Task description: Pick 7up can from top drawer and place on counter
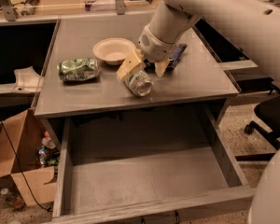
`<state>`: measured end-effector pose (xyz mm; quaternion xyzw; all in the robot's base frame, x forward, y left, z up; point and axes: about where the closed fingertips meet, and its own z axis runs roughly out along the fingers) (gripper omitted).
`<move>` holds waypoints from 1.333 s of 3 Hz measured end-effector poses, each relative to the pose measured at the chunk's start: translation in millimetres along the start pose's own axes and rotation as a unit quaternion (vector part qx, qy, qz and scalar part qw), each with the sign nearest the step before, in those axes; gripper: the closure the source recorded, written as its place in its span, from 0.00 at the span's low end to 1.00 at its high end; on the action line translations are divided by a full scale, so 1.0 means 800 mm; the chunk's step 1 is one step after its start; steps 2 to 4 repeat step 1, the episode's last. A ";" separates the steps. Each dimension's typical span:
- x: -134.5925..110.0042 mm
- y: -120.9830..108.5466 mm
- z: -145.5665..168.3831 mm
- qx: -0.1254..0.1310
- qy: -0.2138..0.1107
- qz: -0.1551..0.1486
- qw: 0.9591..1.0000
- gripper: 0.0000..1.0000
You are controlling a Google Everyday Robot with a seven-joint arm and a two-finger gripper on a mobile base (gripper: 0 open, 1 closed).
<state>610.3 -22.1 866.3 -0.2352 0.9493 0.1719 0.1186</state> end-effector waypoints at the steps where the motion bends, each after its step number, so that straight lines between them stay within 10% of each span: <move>1: 0.000 0.000 0.000 0.000 0.000 0.000 1.000 0.00; 4: 0.000 0.000 0.000 0.000 0.000 0.000 1.000 0.00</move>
Offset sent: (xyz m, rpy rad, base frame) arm 0.0000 0.0000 0.0000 0.0000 0.0000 0.0000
